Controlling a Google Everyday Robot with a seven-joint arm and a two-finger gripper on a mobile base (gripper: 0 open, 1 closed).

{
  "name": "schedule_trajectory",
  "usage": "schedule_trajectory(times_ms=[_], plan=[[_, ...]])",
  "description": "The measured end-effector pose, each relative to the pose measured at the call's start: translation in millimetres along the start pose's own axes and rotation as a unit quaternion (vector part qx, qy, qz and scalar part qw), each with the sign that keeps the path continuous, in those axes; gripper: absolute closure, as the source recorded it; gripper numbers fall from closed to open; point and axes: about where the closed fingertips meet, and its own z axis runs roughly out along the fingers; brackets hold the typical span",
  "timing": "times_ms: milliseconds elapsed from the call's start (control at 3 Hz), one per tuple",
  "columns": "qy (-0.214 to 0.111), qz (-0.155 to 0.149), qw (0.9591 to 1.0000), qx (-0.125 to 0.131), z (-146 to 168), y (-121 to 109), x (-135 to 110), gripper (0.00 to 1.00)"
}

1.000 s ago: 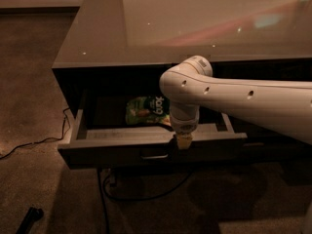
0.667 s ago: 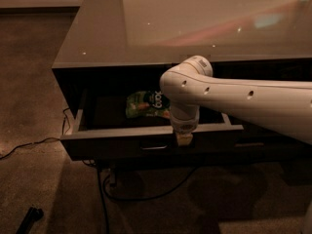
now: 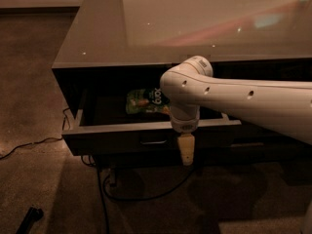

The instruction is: Open top drawer

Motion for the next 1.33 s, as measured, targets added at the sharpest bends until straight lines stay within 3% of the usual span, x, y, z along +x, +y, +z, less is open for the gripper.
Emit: schedule_trajectory(times_ms=[667, 1000, 1333], plan=[[-0.023, -0.004, 0.9997, 0.012, 4, -8, 6, 0.0], [-0.02, -0.001, 0.9992, 0.034, -3, -26, 15, 0.0], [0.0, 0.013, 0.9986, 0.051, -9, -40, 20, 0.18]])
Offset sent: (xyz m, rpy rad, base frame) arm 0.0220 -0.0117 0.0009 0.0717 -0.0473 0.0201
